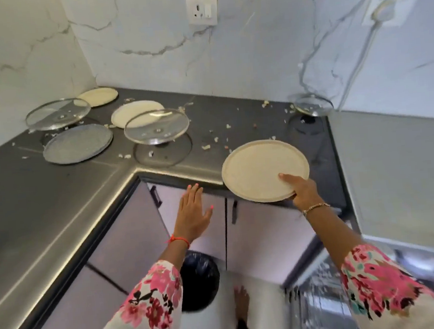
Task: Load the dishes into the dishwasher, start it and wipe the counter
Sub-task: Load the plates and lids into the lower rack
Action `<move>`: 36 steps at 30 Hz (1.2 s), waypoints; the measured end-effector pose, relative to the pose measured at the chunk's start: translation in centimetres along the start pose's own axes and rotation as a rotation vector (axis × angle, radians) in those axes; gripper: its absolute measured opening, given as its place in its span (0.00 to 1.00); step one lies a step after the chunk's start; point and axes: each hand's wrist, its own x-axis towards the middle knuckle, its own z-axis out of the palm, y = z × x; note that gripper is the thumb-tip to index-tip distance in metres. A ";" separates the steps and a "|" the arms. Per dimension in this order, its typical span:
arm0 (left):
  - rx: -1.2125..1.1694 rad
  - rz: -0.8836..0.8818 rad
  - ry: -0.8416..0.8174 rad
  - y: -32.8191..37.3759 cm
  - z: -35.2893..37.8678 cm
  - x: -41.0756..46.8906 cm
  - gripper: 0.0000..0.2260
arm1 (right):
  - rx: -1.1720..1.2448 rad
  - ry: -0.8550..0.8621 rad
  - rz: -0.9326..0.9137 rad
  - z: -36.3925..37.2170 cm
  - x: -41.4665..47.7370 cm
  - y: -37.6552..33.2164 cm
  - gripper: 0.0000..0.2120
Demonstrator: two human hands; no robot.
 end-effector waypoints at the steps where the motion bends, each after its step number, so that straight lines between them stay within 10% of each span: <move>1: -0.010 -0.008 -0.027 0.3 0.0 -2.8 0.27 | 0.019 -0.016 0.004 -1.6 -2.4 1.0 0.26; 19: 0.012 0.015 -0.476 13.0 10.8 -34.6 0.27 | -0.017 0.340 0.244 -32.9 -25.6 14.8 0.26; 36: 0.001 0.152 -0.662 36.8 24.6 -47.4 0.23 | -0.729 0.407 0.050 -63.5 -30.1 10.0 0.16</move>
